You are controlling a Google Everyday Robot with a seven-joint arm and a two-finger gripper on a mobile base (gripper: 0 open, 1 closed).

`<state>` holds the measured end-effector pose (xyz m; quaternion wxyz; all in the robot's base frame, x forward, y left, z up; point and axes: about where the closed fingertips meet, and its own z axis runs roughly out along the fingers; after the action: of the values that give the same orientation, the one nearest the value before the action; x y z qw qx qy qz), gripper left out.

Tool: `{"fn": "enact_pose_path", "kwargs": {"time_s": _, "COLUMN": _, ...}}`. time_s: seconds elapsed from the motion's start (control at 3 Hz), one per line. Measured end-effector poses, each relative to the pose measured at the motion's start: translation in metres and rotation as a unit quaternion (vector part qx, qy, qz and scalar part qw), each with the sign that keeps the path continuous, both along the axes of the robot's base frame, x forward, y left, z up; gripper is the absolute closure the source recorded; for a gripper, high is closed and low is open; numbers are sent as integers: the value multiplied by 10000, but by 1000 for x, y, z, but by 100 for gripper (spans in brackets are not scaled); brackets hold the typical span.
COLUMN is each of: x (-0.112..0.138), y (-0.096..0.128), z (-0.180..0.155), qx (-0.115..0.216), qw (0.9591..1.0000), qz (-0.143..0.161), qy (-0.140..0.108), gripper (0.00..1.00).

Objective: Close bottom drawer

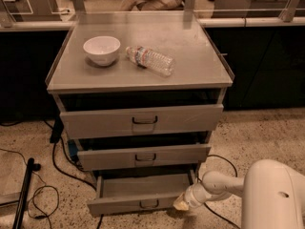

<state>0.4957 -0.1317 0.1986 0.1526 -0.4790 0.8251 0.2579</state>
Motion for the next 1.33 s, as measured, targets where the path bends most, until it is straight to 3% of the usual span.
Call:
{"fn": "enact_pose_path", "kwargs": {"time_s": 0.33, "x": 0, "y": 6, "z": -4, "qx": -30, "qw": 10000, "qz": 46, "qy": 21, "gripper": 100}}
{"fn": "enact_pose_path", "kwargs": {"time_s": 0.67, "x": -3, "y": 13, "z": -25, "qx": -36, "qw": 9997, "qz": 59, "qy": 217, "gripper": 100}}
{"fn": "enact_pose_path", "kwargs": {"time_s": 1.0, "x": -3, "y": 14, "z": -30, "qx": -33, "qw": 9997, "qz": 57, "qy": 256, "gripper": 87}}
{"fn": "enact_pose_path", "kwargs": {"time_s": 1.33, "x": -3, "y": 14, "z": -30, "qx": -33, "qw": 9996, "qz": 57, "qy": 256, "gripper": 64}}
